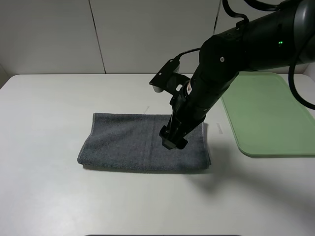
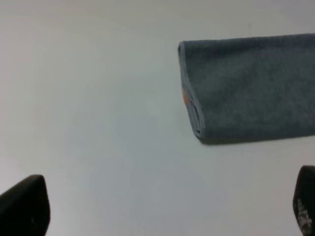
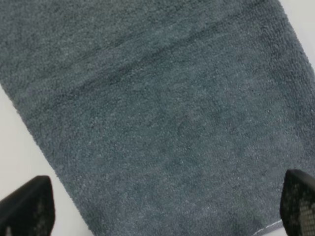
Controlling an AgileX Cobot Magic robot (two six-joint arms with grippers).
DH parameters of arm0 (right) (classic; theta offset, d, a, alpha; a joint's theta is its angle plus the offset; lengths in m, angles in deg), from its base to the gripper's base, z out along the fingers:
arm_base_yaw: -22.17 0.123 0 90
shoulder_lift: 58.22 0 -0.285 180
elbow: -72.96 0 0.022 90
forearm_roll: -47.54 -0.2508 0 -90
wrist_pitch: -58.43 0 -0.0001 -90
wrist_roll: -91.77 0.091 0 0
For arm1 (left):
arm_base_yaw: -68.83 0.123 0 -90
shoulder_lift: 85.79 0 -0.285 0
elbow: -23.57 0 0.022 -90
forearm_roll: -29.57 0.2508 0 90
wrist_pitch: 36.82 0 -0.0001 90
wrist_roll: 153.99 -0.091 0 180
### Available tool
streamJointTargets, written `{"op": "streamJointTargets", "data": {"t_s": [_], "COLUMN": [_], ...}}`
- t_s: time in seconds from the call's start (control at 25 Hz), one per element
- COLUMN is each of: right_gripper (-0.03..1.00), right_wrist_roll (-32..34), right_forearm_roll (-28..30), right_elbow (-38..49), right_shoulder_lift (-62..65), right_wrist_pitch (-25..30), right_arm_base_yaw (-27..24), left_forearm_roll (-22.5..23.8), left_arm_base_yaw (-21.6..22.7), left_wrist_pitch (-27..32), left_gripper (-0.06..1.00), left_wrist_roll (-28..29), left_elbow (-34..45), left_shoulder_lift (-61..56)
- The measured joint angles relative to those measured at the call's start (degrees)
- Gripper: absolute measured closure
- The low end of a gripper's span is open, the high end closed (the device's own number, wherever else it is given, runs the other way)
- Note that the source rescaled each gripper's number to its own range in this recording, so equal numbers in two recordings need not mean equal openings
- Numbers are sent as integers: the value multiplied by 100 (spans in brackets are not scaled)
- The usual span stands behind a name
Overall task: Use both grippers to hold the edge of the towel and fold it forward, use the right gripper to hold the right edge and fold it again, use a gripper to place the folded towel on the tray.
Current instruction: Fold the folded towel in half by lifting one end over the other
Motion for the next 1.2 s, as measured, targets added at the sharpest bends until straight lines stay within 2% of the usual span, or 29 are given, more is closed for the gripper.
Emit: {"op": "streamJointTargets", "data": {"t_s": [0.56,0.68,1.0,1.2], "right_gripper": [-3,-3,-3,-3], "right_wrist_roll": [157,370,882,1092], "right_forearm_roll": [-348,-387,-406,-406], "right_elbow": [0,0,0,0], "right_shoulder_lift": [0,0,0,0], "right_wrist_pitch": [0,0,62,147], "right_arm_base_yaw": [0,0,0,0], "left_forearm_roll": [45,45,46,51], "left_arm_base_yaw": [96,444,1906,2290], "left_wrist_pitch": [0,0,0,0], "left_gripper": [-6,-6,-6,-6], "left_wrist_roll": [-12,-12,-12,-12], "left_elbow": [0,0,0,0], "left_shoulder_lift": [0,0,0,0]}}
